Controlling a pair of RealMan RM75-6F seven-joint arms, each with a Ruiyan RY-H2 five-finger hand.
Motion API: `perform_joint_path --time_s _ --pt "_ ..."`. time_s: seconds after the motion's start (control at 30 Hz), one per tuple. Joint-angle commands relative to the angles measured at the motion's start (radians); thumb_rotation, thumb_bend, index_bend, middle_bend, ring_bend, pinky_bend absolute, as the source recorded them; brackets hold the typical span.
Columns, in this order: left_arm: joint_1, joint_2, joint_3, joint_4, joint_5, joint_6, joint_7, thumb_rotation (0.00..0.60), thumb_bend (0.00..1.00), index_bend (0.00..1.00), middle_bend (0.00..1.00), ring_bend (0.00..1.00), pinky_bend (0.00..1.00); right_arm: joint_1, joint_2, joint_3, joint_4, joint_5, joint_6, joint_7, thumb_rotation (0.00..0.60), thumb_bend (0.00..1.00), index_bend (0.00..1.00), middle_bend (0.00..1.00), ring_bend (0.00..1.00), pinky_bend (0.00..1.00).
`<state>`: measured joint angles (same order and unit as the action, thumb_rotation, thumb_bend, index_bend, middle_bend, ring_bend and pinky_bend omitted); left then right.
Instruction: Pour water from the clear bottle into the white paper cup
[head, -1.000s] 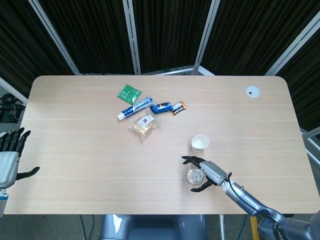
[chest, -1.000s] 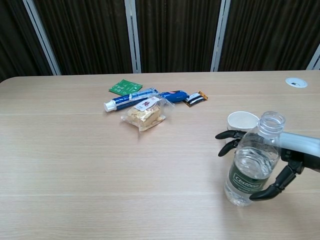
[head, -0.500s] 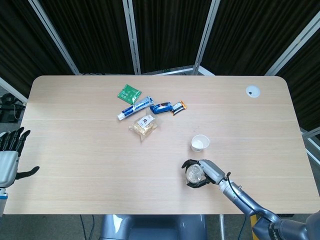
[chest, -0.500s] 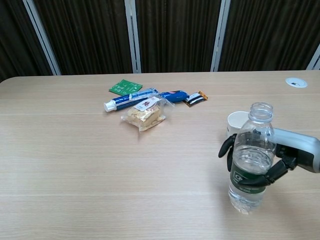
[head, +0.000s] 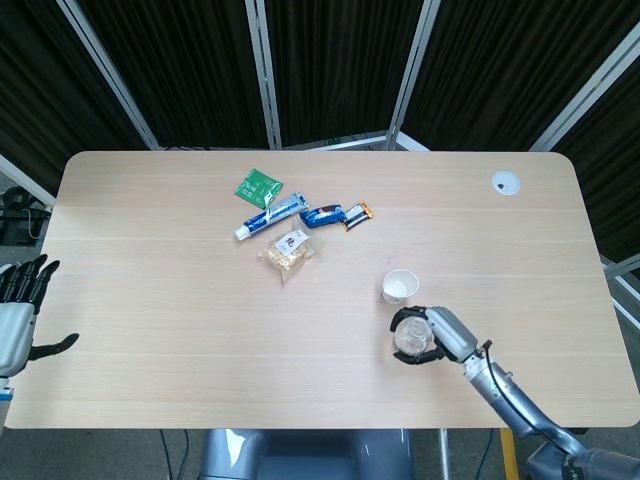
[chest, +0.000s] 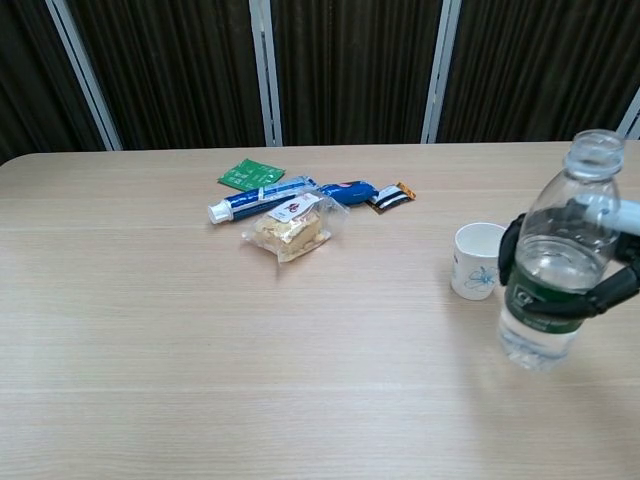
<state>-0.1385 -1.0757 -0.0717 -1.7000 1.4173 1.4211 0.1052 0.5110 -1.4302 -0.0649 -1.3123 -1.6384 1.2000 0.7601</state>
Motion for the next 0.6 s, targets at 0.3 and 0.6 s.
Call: perform_joint_path --time_s 0.3,0.6 --pt "0.007 0.017 0.011 -0.022 0.034 0.017 -0.02 0.6 0.0 0.0 0.0 0.0 0.0 -0.027 0.046 0.126 0.113 0.212 -0.021 -0.419 0.6 0.48 0.47 0.58 0.53 0.48" --pt "0.006 0.018 0.011 -0.028 0.035 0.019 -0.014 0.6 0.0 0.0 0.0 0.0 0.0 0.01 -0.015 0.169 0.199 0.288 -0.08 -0.741 0.6 0.5 0.47 0.59 0.53 0.49"
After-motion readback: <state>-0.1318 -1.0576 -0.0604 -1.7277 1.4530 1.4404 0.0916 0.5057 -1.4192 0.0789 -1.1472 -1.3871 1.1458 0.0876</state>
